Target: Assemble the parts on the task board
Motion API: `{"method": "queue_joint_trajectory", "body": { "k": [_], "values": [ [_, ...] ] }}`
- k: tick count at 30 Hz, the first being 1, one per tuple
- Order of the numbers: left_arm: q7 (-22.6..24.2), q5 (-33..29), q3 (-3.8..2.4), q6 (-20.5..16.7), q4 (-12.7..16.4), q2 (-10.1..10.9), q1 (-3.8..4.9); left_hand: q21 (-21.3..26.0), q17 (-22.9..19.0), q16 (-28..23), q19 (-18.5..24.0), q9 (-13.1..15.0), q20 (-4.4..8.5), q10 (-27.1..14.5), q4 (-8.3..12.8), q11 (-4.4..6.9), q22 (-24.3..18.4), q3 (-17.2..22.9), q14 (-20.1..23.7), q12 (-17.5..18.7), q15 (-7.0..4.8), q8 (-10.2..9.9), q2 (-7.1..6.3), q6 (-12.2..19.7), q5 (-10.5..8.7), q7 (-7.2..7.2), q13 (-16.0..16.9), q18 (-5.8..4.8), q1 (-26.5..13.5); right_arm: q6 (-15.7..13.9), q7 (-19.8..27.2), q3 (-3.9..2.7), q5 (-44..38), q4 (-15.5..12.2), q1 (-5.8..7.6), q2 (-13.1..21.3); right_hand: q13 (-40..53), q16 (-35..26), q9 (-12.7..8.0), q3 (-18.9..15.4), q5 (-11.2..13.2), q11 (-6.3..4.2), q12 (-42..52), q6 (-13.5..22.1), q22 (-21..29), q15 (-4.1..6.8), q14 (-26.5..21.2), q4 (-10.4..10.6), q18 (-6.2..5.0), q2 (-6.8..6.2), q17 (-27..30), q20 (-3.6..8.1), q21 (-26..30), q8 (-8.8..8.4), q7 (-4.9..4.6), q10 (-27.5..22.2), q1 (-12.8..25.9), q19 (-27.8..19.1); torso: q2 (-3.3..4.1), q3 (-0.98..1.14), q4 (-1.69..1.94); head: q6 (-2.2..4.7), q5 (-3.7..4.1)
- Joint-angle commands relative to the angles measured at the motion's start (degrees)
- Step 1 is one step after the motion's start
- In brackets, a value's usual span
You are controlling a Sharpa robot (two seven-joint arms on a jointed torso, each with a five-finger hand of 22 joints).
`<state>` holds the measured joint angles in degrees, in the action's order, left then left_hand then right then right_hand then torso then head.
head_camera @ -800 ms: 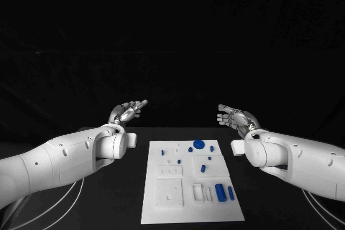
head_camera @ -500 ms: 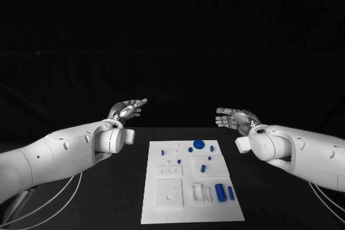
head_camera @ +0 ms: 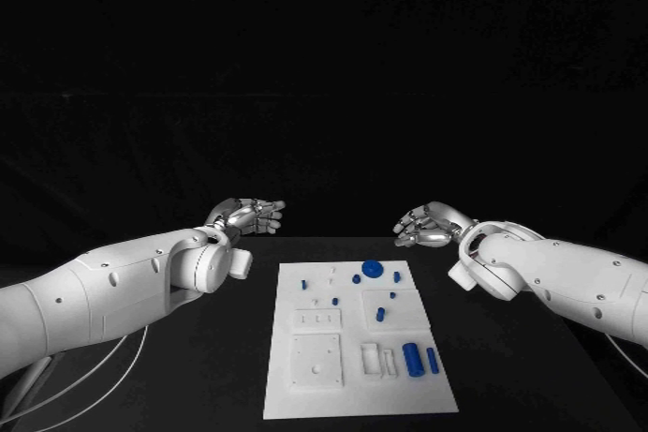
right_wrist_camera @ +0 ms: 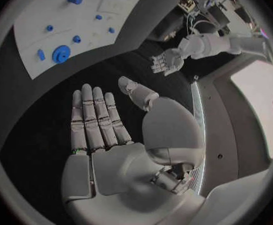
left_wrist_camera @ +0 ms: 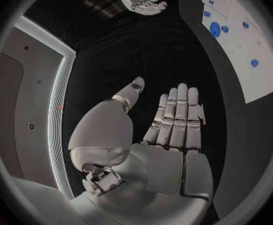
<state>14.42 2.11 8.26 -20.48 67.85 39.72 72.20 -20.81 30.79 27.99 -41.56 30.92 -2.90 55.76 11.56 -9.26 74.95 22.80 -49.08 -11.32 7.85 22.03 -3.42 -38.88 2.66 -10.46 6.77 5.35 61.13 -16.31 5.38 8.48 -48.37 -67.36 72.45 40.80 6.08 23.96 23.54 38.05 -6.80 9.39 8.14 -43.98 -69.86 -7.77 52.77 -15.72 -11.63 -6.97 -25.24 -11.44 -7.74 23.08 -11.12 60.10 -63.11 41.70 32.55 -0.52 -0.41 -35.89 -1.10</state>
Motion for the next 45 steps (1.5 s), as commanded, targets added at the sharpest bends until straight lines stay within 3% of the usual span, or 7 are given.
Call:
{"method": "queue_joint_trajectory", "body": {
  "k": [1,10,13,26,29,31,45],
  "values": [
    [2.93,-1.23,-0.16,5.77,2.47,1.54,0.19,0.03,-0.3,-0.32,-0.35,-0.38,0.35,0.95,1.51,0.24,0.62,-0.15,-0.54,-0.24,-0.03,-0.4,0.9,-1.05,0.29,-0.62,-0.3,-0.23,-0.11,5.37,-3.64,-0.09,-20.34,0.26,0.76,-1.07,0.76,6.69,0.87,1.75,3.89,-1.63,-0.07,-3.87,-1.42,5.82,13.17,-0.11,-3.37,-2.24,-6.0,2.23,-6.06,0.49,1.11,4.77,-2.17,14.47,0.71,-0.21,0.4,0.19,0.08],
    [3.68,-1.19,-0.19,4.95,8.09,4.23,1.35,0.22,-0.61,-0.81,-0.6,-1.07,0.73,1.5,3.15,0.31,0.42,-0.29,-0.77,0.4,-0.12,-1.27,0.87,-1.95,0.3,-0.45,-0.98,-0.72,-1.11,0.98,-3.42,-0.1,-30.78,1.15,0.95,-3.18,1.07,24.23,0.96,0.06,3.46,-3.71,-1.61,-5.62,-6.67,8.51,26.25,-0.31,-3.37,-2.99,-17.72,11.18,-19.92,-0.65,1.58,6.74,-3.27,32.62,2.88,-0.69,0.89,1.17,0.06],
    [3.83,-1.17,-0.2,4.71,10.08,5.36,1.55,0.27,-0.67,-0.92,-0.61,-1.25,0.76,1.31,3.4,0.23,0.39,-0.24,-0.78,0.69,-0.09,-1.59,0.76,-1.83,0.3,-0.52,-1.19,-0.79,-1.29,-0.47,-4.84,-0.11,-34.43,0.89,0.95,-3.75,1.07,30.1,0.93,0.84,3.47,-3.79,-2.37,-6.08,-6.7,8.67,25.87,-0.25,-3.37,-2.74,-20.97,12.2,-25.08,-1.23,1.68,7.17,-3.41,33.75,3.5,-0.99,1.26,1.25,0.37],
    [3.93,-0.95,-0.21,4.65,17.04,8.95,3.24,0.35,-0.79,-1.16,-0.63,-1.54,0.78,1.2,3.69,-0.08,0.36,-0.19,-0.77,1.14,-0.04,-2.08,0.59,-1.81,0.29,-0.79,-1.55,-0.89,-1.91,-3.98,-10.32,-0.12,-44.57,4.14,0.84,-7.37,0.95,36.92,1.29,3.77,3.91,-3.5,-4.13,-6.14,-6.57,8.41,24.49,1.02,-3.37,-4.6,-22.14,13.06,-33.38,-2.33,2.03,7.35,-3.75,33.48,6.66,-2.06,2.34,2.83,0.95],
    [3.92,-0.87,-0.22,4.71,17.7,9.09,3.31,0.37,-0.8,-1.19,-0.61,-1.56,0.77,1.19,3.71,-0.09,0.35,-0.19,-0.76,1.17,-0.03,-2.12,0.56,-1.82,0.29,-0.8,-1.59,-0.9,-1.98,-4.62,-10.8,-0.12,-45.6,4.37,0.58,-7.75,0.88,37.29,1.32,4.04,3.93,-3.43,-4.25,-6.02,-6.53,8.35,24.4,1.27,-3.37,-4.93,-22.03,13.13,-33.8,-2.43,2.04,7.18,-3.78,33.44,7.05,-2.15,2.45,3.11,1.03],
    [3.89,-0.87,-0.22,4.73,18.07,9.19,3.32,0.38,-0.81,-1.2,-0.6,-1.57,0.77,1.2,3.72,-0.1,0.35,-0.18,-0.75,1.2,-0.03,-2.14,0.56,-1.83,0.29,-0.8,-1.6,-0.91,-2.02,-4.71,-11.01,-0.12,-46.35,4.74,0.53,-8.2,0.82,37.56,1.35,4.24,3.94,-3.38,-4.32,-5.92,-6.51,8.29,24.32,1.49,-3.37,-5.18,-21.94,13.18,-34.08,-2.51,2.02,7.01,-3.79,33.4,7.54,-1.88,3.36,3.43,1.89],
    [3.66,-0.87,-0.21,4.81,18.08,8.96,3.32,0.49,-0.89,-1.4,-0.49,-1.7,0.73,1.12,3.83,-0.19,0.34,-0.16,-0.64,1.45,0.04,-2.37,0.45,-1.85,0.27,-0.8,-1.81,-0.96,-2.42,-4.76,-10.99,-0.11,-47.85,5.39,-0.39,-9.87,0.47,38.53,1.41,4.73,3.98,-3.14,-4.42,-5.43,-6.41,8.06,24.03,2.19,-3.37,-6.15,-21.48,13.28,-34.94,-2.84,2.09,6.2,-3.77,33.23,9.68,-2.55,3.47,4.5,2.04]
  ]
}}
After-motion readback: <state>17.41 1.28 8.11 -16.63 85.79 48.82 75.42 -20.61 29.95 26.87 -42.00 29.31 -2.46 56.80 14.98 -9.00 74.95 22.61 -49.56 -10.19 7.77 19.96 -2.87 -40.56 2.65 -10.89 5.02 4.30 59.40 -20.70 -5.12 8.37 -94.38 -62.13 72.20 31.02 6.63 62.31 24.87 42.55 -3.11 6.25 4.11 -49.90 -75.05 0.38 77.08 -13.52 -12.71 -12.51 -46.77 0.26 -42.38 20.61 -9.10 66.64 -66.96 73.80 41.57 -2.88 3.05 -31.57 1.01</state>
